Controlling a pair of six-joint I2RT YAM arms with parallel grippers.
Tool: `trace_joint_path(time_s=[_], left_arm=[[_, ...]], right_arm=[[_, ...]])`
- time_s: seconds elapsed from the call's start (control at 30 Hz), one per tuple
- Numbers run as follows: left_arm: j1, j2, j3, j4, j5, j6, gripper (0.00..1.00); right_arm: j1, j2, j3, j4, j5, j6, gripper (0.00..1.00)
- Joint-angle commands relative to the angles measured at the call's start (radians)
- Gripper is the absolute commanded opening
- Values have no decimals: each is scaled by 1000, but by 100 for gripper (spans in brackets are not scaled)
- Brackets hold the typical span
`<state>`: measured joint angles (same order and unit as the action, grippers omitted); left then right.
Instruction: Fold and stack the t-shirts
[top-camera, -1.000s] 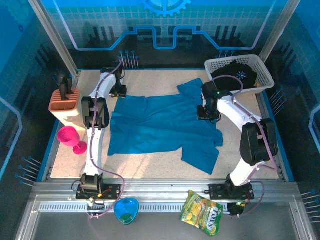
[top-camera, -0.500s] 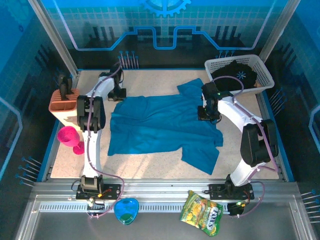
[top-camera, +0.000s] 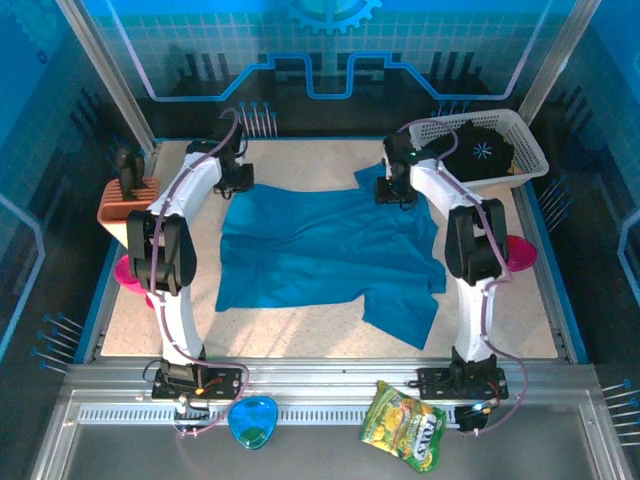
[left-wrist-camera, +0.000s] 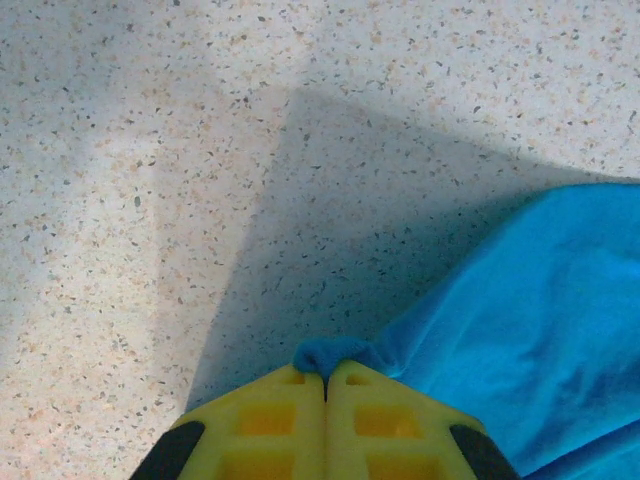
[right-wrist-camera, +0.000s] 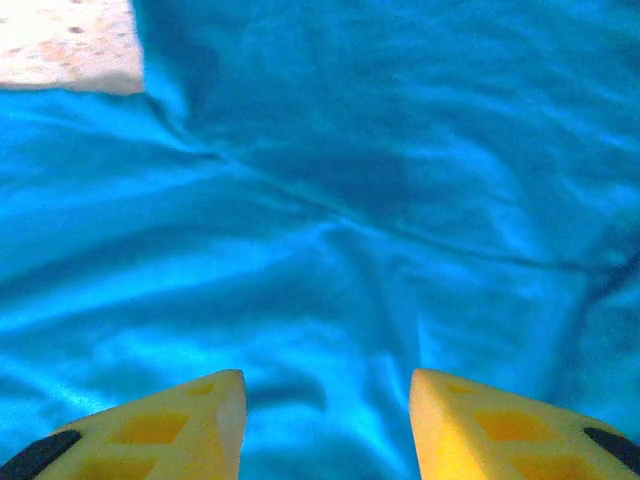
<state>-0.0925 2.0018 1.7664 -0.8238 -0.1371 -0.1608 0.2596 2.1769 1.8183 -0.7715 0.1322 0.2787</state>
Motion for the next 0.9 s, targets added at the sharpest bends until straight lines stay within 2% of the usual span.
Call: trace_joint_path(time_s=[0.0,0.13,0.23,0.33,0.37,0.47,0.73,0.87], left_arm=[[5,4,-41,14,8,-35,0],[5,7,-54,23,23,-49,0],[5,-3,-79,37,45,-62,0],[5,-33,-130,63,62,-82,0],[5,-48,-150,73,66,-90,0],[5,-97,-214,99,64,-110,0],[6,-179,-299,114,31,-112,0],[5,-190,-304,111,24,-108,0]], right_arm=[[-13,77,79,-67,53,-3,47],[-15,142,114,-91,67,11,39],[-11,169,86,-96,34,34,24],[9,132,-4,-54,-5,71,4],[20,106,-41,-29,-18,86,0],[64,45,-140,24,-42,139,0],[182,-76,-277,74,10,284,0],[184,-123,-229,26,27,265,21]])
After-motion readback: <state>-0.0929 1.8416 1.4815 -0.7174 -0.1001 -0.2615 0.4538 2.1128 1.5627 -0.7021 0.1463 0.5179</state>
